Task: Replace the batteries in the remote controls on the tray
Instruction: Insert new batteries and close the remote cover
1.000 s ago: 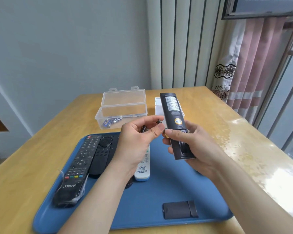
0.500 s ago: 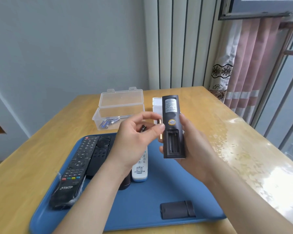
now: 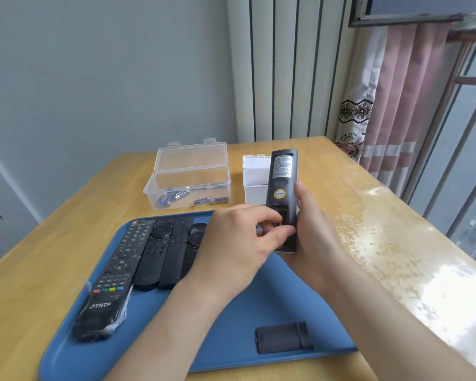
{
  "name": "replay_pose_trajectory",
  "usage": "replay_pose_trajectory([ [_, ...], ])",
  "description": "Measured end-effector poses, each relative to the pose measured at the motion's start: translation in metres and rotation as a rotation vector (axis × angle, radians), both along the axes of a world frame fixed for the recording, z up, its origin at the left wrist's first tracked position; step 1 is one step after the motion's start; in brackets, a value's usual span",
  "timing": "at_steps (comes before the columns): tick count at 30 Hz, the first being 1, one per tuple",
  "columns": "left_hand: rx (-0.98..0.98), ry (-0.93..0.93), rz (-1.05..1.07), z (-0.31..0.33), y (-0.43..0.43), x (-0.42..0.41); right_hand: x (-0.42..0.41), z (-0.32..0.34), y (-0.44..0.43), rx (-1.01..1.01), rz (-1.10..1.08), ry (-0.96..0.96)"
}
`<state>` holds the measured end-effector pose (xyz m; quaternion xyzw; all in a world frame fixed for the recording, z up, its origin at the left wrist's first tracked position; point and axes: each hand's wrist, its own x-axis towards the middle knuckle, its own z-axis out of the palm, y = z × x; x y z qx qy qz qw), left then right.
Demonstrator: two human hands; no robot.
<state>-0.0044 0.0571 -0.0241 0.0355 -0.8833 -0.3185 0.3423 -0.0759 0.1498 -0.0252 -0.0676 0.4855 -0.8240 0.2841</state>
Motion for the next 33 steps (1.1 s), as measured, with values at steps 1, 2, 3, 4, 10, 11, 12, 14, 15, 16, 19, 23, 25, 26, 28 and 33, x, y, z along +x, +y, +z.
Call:
replay_pose_trajectory([
  [1, -0.03, -0.017, -0.03, 0.0, 0.001, 0.001, -0.001, 0.0, 0.0, 0.011, -0.019, 0.001],
  [2, -0.051, -0.047, -0.057, 0.001, 0.002, 0.001, -0.001, 0.001, 0.001, 0.012, -0.034, -0.011],
  [3, -0.065, -0.083, -0.081, 0.002, 0.003, 0.002, -0.001, 0.002, 0.001, 0.006, -0.049, -0.027],
  [4, -0.074, -0.117, -0.1, 0.003, 0.002, 0.003, -0.001, 0.002, 0.001, -0.001, -0.06, -0.038],
  [10, -0.082, -0.214, -0.184, 0.008, -0.005, 0.005, 0.0, 0.002, 0.002, -0.013, -0.059, -0.039],
  [11, -0.07, -0.204, -0.182, 0.008, -0.005, 0.005, 0.0, 0.002, 0.001, -0.008, -0.056, -0.026],
  [12, -0.062, -0.179, -0.171, 0.008, -0.005, 0.004, 0.0, 0.002, 0.001, -0.004, -0.045, -0.01],
  [14, -0.053, -0.125, -0.129, 0.007, -0.006, 0.003, 0.003, 0.002, 0.0, -0.003, -0.015, 0.028],
  [15, -0.035, -0.113, -0.11, 0.008, -0.006, 0.002, 0.005, 0.002, -0.001, -0.009, 0.0, 0.051],
  [16, -0.002, -0.111, -0.094, 0.009, -0.006, 0.002, 0.006, 0.002, -0.002, -0.014, 0.008, 0.074],
  [19, 0.069, -0.111, -0.053, 0.01, -0.006, 0.002, 0.007, 0.001, -0.004, -0.024, -0.002, 0.125],
  [23, 0.193, -0.134, -0.039, 0.013, -0.009, 0.001, 0.008, 0.003, -0.004, -0.042, -0.007, 0.158],
  [25, 0.426, -0.173, -0.096, 0.013, -0.012, 0.001, 0.011, 0.003, -0.004, -0.056, 0.035, 0.174],
  [26, 0.558, -0.185, -0.135, 0.013, -0.013, 0.001, 0.013, 0.004, -0.005, -0.056, 0.063, 0.179],
  [28, 0.703, -0.205, -0.16, 0.009, -0.015, 0.0, 0.014, 0.003, -0.006, -0.042, 0.101, 0.181],
  [33, 0.723, -0.227, -0.179, 0.006, -0.015, -0.002, 0.006, 0.006, 0.0, -0.066, 0.206, 0.188],
])
